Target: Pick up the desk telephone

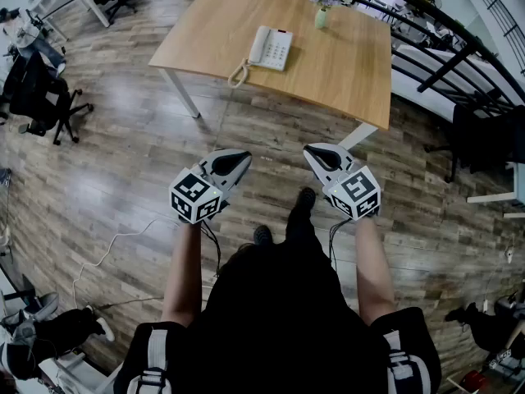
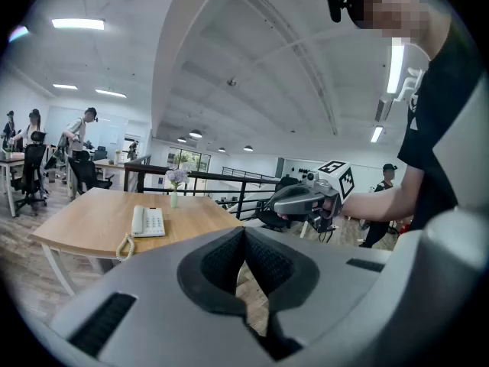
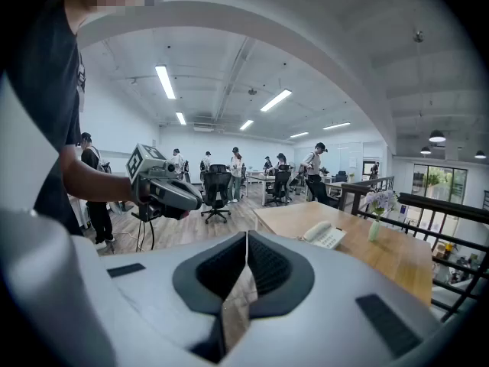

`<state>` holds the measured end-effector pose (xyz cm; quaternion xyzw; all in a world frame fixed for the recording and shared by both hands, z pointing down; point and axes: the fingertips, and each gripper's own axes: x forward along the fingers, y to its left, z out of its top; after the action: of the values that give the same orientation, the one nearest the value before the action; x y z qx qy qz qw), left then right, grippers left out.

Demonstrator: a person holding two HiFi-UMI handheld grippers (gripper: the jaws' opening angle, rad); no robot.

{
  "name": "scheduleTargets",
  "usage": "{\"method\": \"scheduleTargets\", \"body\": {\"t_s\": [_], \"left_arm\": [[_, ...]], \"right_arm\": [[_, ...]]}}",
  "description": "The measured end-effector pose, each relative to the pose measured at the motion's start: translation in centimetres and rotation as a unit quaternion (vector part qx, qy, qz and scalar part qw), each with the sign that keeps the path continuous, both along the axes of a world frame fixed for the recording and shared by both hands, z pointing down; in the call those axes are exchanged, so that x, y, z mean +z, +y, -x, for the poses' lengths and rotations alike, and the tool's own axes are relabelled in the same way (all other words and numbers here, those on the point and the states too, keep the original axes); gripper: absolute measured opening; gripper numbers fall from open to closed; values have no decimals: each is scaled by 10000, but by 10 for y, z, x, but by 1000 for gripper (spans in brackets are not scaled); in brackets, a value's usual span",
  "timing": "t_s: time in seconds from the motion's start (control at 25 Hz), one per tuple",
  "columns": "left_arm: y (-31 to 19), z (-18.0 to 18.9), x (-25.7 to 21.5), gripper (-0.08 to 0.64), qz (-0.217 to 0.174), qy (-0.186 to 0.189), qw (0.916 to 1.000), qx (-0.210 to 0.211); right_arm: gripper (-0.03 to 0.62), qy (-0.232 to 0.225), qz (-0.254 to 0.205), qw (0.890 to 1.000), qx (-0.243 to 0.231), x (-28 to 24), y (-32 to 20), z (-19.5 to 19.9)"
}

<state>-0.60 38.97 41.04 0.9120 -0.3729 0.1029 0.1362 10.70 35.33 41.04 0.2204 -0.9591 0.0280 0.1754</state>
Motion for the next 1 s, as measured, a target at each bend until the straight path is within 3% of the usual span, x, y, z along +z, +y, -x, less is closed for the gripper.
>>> {"method": "scheduleTargets", "body": {"t_s": [0.44, 0.64, 1.0], "left_arm": [[-12, -3, 0, 20, 22, 38, 10000, -50], [-21, -1, -1, 21, 62, 30, 9999, -130], [-38, 10, 3, 21, 219, 19, 9993, -288]], "right_arm": [[25, 44, 52, 10000, -30, 7, -6, -7], [25, -298, 339, 9987, -234, 7, -12, -9], [25, -68, 344, 9993, -114, 18, -49, -11]]}}
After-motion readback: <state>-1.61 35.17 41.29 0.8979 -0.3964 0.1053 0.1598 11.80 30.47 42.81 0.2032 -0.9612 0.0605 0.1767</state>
